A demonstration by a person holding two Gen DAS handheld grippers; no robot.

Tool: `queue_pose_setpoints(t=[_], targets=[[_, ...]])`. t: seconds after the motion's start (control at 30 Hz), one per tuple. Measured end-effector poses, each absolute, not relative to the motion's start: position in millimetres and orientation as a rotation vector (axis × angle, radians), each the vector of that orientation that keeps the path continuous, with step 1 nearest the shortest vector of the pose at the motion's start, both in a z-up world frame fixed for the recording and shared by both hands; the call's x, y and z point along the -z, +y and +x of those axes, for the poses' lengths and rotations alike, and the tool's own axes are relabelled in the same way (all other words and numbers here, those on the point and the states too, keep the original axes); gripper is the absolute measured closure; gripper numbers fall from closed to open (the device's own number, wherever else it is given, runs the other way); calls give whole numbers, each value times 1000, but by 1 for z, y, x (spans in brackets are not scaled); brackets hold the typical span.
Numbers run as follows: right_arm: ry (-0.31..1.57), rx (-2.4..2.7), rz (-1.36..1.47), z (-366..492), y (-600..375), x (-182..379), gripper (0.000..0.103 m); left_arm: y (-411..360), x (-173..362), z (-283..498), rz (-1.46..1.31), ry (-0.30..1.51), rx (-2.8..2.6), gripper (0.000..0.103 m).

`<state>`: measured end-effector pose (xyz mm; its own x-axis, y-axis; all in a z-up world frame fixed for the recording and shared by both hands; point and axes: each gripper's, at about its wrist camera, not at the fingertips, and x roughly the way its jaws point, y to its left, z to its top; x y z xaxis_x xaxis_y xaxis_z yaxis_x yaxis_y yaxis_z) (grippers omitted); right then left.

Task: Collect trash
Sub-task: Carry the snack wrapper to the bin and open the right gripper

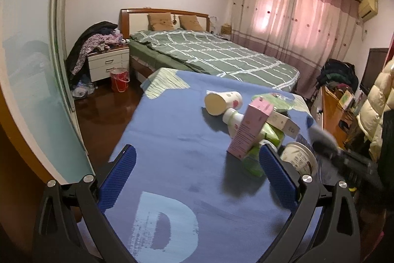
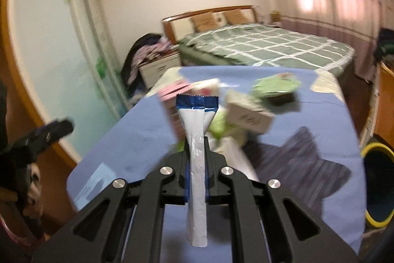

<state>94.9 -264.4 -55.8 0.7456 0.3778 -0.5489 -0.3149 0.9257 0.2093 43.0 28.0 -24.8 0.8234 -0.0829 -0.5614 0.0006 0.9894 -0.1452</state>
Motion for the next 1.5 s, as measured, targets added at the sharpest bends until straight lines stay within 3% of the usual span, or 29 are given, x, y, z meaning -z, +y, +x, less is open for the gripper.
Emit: queue_pose_setpoints(t=[0.6, 0.83, 1.17, 1.23, 1.33, 1.5], targets=[[575, 386, 427, 133, -520, 92, 94, -41, 46, 86, -74, 645, 254, 5], [586, 615, 483, 141, -577, 119, 94, -74, 54, 110, -57, 668, 360, 5], [624, 690, 494, 141, -587, 138, 93, -109, 63, 128, -34, 686, 483, 5], [631, 695, 488, 142, -584, 137, 87, -115, 66, 130, -26, 692, 497, 5], [626, 711, 485, 141, -581, 135, 60, -122, 70, 130, -11, 700, 523, 5], [628, 720, 460, 142, -575, 133, 48, -128, 75, 132, 10, 712, 540, 5]])
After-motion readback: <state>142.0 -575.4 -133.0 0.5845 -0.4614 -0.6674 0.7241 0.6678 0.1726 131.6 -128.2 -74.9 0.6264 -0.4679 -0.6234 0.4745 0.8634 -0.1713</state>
